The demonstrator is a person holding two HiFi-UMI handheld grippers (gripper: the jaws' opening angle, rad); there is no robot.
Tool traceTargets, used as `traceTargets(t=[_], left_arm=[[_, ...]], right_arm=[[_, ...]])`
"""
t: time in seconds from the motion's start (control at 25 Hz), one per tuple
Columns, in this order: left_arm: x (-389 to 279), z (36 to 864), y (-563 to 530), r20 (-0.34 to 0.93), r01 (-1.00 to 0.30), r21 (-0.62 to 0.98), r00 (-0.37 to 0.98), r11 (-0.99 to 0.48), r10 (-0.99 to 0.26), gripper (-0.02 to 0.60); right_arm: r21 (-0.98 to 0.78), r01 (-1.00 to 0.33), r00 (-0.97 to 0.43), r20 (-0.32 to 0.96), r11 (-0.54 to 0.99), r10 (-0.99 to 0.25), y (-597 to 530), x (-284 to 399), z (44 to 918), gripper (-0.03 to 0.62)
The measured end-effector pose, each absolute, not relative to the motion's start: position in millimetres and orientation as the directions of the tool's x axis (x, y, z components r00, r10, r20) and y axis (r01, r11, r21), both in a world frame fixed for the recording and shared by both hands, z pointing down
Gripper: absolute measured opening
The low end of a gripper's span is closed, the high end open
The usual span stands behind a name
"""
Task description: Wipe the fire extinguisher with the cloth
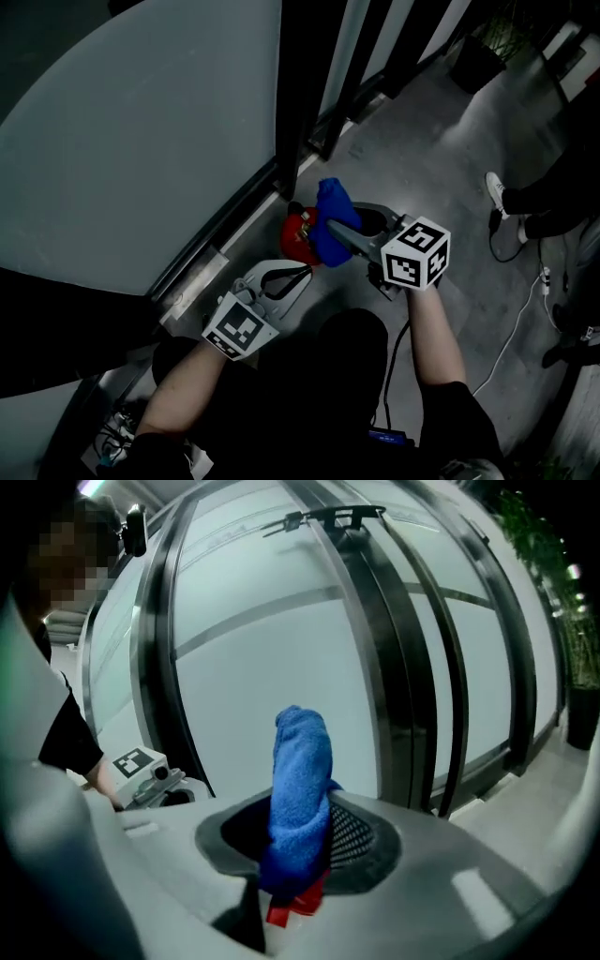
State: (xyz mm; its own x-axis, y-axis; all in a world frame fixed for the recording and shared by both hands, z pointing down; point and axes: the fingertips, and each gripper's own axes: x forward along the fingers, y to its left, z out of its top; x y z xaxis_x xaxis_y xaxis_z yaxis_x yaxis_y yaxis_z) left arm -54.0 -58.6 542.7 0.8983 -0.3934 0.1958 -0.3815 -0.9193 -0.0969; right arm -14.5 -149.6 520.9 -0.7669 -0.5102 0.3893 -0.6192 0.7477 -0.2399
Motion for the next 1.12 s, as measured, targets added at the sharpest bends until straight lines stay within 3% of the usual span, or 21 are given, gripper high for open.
traceTargets(t=[0.64,0.84,1.12], left_arm=[[-48,545,-64,0.204,-0.322,-0.051,0.923,-0.945,-0.326,0.012],[-45,551,-68,0.212,-0.314,-0.036,0.925,-0.949,-0.314,0.012],[-43,542,-71,0.164,-0.326,-0.025,0.931,-0.945,-0.326,0.012]], right_arm=[[-0.166,-0.559,-0.749,0.521,0.812,-0.409,-185,-51,553,0.133],[-0.122,-0.612,-0.700,0.543,0.781,-0.464,-201,-50,556,0.133],[-0.140,-0.662,-0.742,0.263,0.736,-0.617,-181,-16,480,0.133]])
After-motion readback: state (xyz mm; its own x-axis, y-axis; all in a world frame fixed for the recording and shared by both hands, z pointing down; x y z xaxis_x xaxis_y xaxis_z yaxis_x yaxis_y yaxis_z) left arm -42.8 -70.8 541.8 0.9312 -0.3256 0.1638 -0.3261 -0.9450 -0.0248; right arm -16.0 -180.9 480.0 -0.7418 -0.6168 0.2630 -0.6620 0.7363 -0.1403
